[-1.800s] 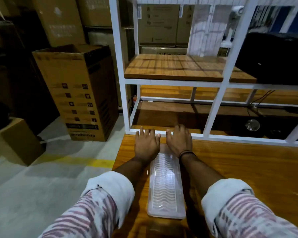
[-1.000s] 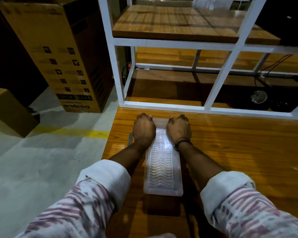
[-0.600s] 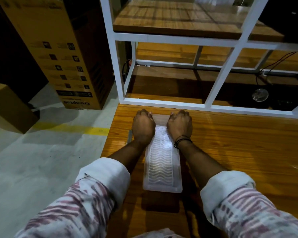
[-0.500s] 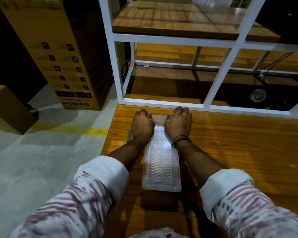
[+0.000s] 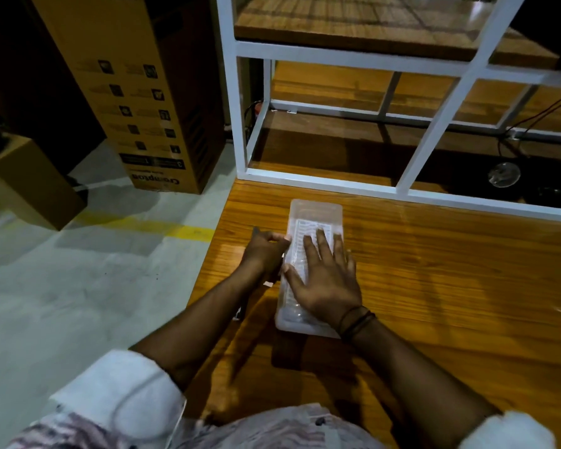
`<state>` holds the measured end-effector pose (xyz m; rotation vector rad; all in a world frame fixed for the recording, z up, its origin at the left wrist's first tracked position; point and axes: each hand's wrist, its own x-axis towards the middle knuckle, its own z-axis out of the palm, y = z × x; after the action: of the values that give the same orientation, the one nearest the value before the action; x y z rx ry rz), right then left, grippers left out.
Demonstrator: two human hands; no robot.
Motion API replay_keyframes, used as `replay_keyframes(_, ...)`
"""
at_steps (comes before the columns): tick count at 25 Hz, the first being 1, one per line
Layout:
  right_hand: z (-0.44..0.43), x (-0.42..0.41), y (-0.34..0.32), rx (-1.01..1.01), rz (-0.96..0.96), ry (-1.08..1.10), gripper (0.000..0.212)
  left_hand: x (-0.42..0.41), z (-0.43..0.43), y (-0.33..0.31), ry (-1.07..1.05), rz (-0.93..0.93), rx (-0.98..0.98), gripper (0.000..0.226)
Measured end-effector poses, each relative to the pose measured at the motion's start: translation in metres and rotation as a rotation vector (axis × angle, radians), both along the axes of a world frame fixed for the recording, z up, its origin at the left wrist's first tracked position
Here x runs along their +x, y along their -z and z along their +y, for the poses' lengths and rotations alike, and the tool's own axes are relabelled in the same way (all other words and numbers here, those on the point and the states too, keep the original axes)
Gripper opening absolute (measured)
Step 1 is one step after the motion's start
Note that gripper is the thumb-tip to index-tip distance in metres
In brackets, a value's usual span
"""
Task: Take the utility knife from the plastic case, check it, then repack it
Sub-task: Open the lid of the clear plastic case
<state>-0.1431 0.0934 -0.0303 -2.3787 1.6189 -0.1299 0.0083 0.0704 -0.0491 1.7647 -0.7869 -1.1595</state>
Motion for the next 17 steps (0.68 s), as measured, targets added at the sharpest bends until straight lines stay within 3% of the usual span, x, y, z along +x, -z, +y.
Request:
replay_keyframes(2, -0.007, 0.005, -0.006, -0.133, -0.01, 0.005, 0.071, -0.004, 0.0, -0.008, -0.001, -0.023, -0.03, 0.013)
replay_keyframes(5, 0.001, 0.008, -0.012, -0.297, 0.024, -0.13, 0.052, -0.005, 0.001, -0.018, 0.023, -0.014, -0.023, 0.02)
replay_keyframes(12, 0.035, -0.001, -0.026, -0.145, 0.226, -0.136, 0.109, -0.006, 0.005, -0.015, 0.029, -0.019, -0.042, 0.026)
replay_keyframes(17, 0.04, 0.009, -0.025, -0.149, 0.268, -0.091, 0.107, -0.003, 0.003, -0.014, 0.047, -0.027, 0.023, 0.031)
